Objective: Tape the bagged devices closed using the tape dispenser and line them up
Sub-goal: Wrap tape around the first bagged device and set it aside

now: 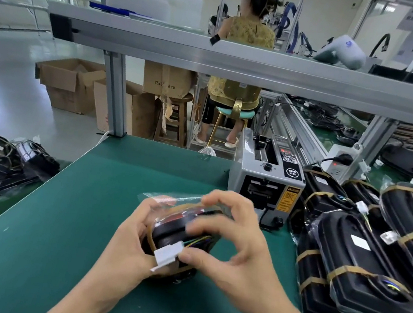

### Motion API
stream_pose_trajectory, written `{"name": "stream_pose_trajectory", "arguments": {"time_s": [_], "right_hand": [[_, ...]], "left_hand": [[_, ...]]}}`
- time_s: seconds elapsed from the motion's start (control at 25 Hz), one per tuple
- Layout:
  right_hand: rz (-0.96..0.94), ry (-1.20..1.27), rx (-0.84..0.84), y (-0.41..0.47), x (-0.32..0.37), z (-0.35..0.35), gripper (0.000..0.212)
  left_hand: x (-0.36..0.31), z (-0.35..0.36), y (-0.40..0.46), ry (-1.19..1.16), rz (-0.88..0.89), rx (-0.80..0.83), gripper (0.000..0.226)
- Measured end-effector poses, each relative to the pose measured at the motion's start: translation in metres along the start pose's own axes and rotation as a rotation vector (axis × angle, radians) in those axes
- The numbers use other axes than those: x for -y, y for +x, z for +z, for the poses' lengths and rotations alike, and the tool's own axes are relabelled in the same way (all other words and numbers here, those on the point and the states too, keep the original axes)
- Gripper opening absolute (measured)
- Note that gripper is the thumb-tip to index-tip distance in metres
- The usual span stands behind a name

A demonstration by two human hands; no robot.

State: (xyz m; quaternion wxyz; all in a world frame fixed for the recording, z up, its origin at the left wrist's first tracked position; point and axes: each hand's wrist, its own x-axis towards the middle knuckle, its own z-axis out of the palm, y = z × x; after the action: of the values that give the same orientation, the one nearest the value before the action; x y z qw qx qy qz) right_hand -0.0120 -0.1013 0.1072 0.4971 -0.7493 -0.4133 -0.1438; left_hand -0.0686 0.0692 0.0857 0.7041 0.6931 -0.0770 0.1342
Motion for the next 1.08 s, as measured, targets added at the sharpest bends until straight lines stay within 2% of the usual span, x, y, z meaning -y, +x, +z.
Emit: {"name": "stream_pose_trajectory", "arguments": {"time_s": [0.08, 0.16, 0.2, 0.28, 0.32, 0.4, 0.44, 0.52, 0.68, 0.76, 0.8, 0.84, 0.92, 1.0, 1.08], "right_hand": [[0.150, 0.111, 0.124, 0.005, -0.002, -0.004, 0.051], [0.208, 0.187, 0.155, 0.006, -0.003, -0.006, 0.058], [0.218, 0.205, 0.150, 0.005, -0.004, -0.006, 0.057], [0.239, 0.224, 0.138, 0.004, -0.003, -0.004, 0.058], [0.244, 0.225, 0.132, 0.004, -0.003, -0.003, 0.059], [0.258, 0.240, 0.125, 0.004, -0.005, -0.001, 0.065], [0.275, 0.265, 0.128, 0.003, -0.006, -0.001, 0.069], [0.289, 0.289, 0.139, 0.000, -0.008, -0.002, 0.075], [0.240, 0.289, 0.239, -0.005, -0.014, -0.010, 0.075], [0.239, 0.337, 0.290, -0.003, -0.021, -0.014, 0.074], [0.279, 0.340, 0.254, -0.002, -0.026, -0.015, 0.068], [0.360, 0.340, 0.145, 0.001, -0.032, -0.015, 0.056], [0.596, 0.269, -0.222, 0.007, -0.055, -0.018, 0.025], [0.776, 0.143, -0.505, 0.015, -0.080, -0.023, 0.017], [0.901, 0.093, -0.672, 0.026, -0.101, -0.027, 0.017]], "left_hand": [[0.001, -0.004, -0.001, 0.004, -0.024, 0.040, 0.077], [0.000, -0.008, -0.002, 0.012, -0.039, 0.064, 0.082], [-0.003, -0.011, -0.002, 0.005, -0.006, 0.011, 0.080], [-0.017, -0.017, -0.005, 0.077, 0.183, -0.208, 0.076], [-0.027, -0.016, -0.005, 0.195, 0.305, -0.258, 0.071], [-0.036, -0.001, -0.005, 0.510, 0.465, -0.169, 0.057], [-0.035, 0.009, -0.005, 0.577, 0.420, -0.111, 0.055], [-0.031, 0.023, -0.005, 0.499, 0.264, -0.090, 0.055], [-0.018, 0.019, -0.003, 0.408, 0.204, -0.180, 0.061], [-0.015, 0.018, -0.002, 0.426, 0.211, -0.227, 0.056], [-0.013, 0.018, -0.002, 0.455, 0.223, -0.240, 0.051], [-0.012, 0.019, -0.003, 0.480, 0.232, -0.259, 0.051], [-0.009, 0.018, -0.002, 0.503, 0.253, -0.298, 0.056], [-0.005, 0.017, 0.000, 0.519, 0.268, -0.337, 0.054], [-0.003, 0.018, 0.002, 0.534, 0.278, -0.358, 0.052]]}}
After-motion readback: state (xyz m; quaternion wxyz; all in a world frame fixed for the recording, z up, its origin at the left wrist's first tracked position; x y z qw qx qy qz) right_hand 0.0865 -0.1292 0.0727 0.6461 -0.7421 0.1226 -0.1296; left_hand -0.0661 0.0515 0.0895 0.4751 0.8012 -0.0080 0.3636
